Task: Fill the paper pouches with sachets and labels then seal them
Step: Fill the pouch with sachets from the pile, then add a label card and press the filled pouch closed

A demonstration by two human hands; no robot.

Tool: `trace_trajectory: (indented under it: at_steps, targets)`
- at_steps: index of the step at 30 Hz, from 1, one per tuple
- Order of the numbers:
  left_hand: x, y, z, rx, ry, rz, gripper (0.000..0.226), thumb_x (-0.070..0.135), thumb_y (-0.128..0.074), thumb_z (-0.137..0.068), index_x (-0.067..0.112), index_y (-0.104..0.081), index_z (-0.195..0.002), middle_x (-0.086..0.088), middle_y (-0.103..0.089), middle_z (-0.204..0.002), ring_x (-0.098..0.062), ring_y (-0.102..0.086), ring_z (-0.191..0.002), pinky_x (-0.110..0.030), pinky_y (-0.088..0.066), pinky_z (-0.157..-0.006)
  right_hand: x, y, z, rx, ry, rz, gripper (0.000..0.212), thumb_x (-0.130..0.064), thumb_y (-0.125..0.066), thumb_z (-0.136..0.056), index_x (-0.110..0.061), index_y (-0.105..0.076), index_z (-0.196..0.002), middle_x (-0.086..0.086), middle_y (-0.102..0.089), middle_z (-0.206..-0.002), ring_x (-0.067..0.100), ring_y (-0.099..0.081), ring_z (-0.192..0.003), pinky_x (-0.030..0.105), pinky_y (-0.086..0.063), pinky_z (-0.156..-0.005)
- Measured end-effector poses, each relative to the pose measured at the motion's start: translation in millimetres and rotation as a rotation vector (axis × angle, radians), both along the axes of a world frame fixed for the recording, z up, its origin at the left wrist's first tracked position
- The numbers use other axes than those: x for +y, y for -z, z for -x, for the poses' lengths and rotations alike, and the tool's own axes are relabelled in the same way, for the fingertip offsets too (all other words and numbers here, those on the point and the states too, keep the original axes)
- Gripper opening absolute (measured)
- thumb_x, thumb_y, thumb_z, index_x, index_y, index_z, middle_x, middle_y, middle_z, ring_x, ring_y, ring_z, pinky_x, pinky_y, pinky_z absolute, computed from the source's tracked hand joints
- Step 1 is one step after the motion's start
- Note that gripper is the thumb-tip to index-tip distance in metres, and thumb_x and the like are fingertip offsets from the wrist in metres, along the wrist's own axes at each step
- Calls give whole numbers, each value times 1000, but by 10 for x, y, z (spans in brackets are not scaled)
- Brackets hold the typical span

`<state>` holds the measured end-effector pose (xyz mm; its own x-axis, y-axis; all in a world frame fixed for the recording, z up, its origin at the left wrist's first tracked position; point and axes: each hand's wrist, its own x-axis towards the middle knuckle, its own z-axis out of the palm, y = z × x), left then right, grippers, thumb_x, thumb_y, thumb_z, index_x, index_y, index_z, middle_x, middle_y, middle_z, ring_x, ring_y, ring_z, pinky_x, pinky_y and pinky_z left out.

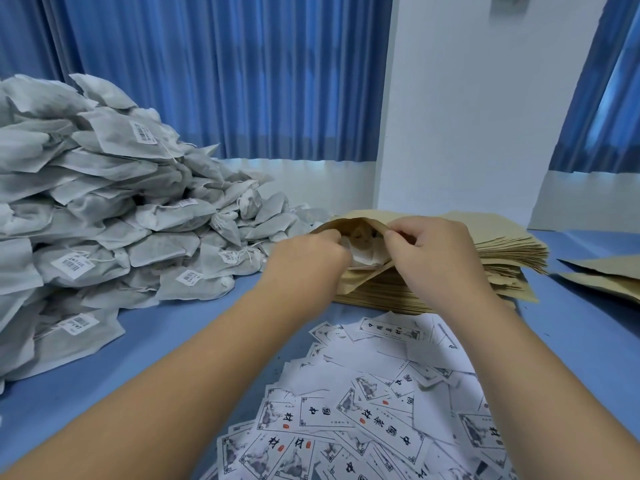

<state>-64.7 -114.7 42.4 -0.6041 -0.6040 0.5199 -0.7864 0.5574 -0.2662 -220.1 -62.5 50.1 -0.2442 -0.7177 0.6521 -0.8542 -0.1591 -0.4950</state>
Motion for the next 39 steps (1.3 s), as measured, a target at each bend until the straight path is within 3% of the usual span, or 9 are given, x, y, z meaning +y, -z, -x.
trace_trajectory:
  at_steps: [6,10,13,17,20,25,29,34,39]
  targets:
    - [-31,-51,249,-146,-37,-137,25,-2,-54,-86,11,-62,-105,-5,-56,-93,-21,-48,-76,-30,-40,-60,36,-49,-73,-11,-49,26,24,-18,-52,-87,-14,-67,-68,0,-56,-56,19,-48,-62,31,-39,-57]
    - [-27,-67,133,59,88,-245,29,22,-45,-94,22,-65,-115,-4,-64,-108,-27,-61,-95,-35,-52,-76,71,-73,-105,15,-73,64,25,-18,-51,-87,-11,-58,-64,2,-46,-52,21,-43,-58,33,-37,-55]
    - [99,-39,-123,230,308,-128,27,13,-54,-90,17,-68,-114,-3,-64,-116,-30,-61,-104,-43,-53,-79,86,-94,-134,21,-89,130,27,-19,-51,-89,-7,-54,-65,4,-42,-52,22,-40,-57,32,-32,-53]
    - [287,-13,-487,448,399,110,22,4,-71,-78,5,-65,-99,-12,-56,-101,-28,-58,-79,-42,-52,-63,139,-75,-236,84,-133,186,27,-22,-50,-92,-10,-63,-72,1,-54,-57,17,-49,-61,32,-41,-58]
    - [377,-6,-731,574,249,184,48,24,-81,-70,11,-59,-111,-10,-50,-105,-25,-51,-89,-34,-45,-77,229,19,-325,139,-151,199,27,-25,-48,-90,-11,-68,-77,4,-61,-64,21,-54,-67,38,-46,-66]
    - [501,83,-891,508,44,-184,102,54,-81,-61,29,-30,-146,-1,-42,-130,-23,-47,-116,-39,-39,-97,463,86,-440,62,-187,274,21,-17,-53,-92,-11,-73,-86,1,-69,-73,15,-59,-73,32,-47,-72]
    - [612,102,-944,550,80,-291,74,60,-64,-74,35,-38,-139,7,-44,-126,-17,-48,-116,-40,-40,-99,712,93,-517,-3,-235,351,23,-15,-56,-90,-19,-76,-98,-19,-67,-82,-6,-58,-81,2,-37,-73]
    - [824,125,-957,498,115,-446,62,72,-40,-79,42,-48,-133,13,-47,-113,-11,-49,-110,-34,-43,-93,949,280,-529,-147,-306,278,24,-8,-61,-91,-25,-76,-100,-20,-71,-92,-3,-63,-91,14,-47,-80]
    - [924,292,-821,466,-47,-487,56,43,-65,-82,39,-40,-133,10,-47,-120,-19,-54,-109,-38,-47,-89,1082,488,-576,-228,-367,203,24,-5,-63,-89,-21,-76,-101,-19,-71,-96,-7,-62,-95,8,-45,-83]
